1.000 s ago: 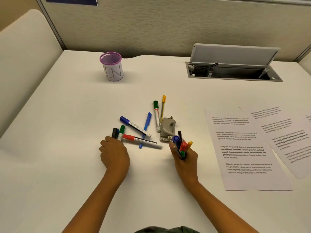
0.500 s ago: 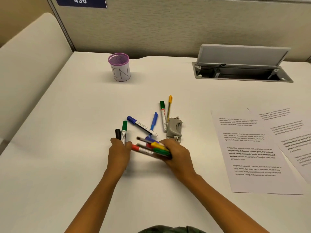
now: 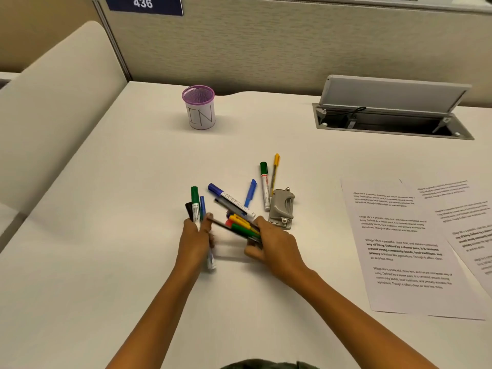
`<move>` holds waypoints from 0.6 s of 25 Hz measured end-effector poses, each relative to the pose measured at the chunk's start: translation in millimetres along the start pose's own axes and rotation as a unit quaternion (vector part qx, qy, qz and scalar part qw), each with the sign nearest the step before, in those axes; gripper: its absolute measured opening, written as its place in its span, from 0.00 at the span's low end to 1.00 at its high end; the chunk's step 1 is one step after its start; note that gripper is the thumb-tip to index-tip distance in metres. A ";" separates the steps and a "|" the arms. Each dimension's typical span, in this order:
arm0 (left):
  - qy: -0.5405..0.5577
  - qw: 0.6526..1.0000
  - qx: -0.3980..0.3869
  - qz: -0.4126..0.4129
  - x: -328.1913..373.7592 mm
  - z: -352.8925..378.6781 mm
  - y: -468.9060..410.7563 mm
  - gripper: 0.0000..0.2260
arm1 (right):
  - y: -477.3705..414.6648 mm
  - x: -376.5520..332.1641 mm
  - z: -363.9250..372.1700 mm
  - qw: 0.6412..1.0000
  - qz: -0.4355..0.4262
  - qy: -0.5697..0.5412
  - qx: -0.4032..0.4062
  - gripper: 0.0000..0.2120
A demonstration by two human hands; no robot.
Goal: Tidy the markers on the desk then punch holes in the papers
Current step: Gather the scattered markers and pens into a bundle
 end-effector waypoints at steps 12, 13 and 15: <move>0.337 0.926 -0.165 -0.047 15.2 83.3 37.8 0.19 | -4.5 -13.9 6.0 0.947 0.064 -0.311 0.043 0.30; 0.339 0.924 -0.171 -0.051 14.5 81.1 37.2 0.20 | -4.5 -11.2 7.2 0.950 0.069 -0.302 0.038 0.31; 0.332 0.923 -0.187 -0.048 14.2 79.7 36.0 0.22 | -5.6 -5.6 7.7 0.955 0.063 -0.289 0.034 0.27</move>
Point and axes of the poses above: each hand's wrist, its own y-axis away from the middle knuckle, its own z-axis out of the palm, x = y × z, the point moved 9 cm from there along -y, towards the middle knuckle, and after that the axes turned 9 degrees about -x, right-handed, at the moved point
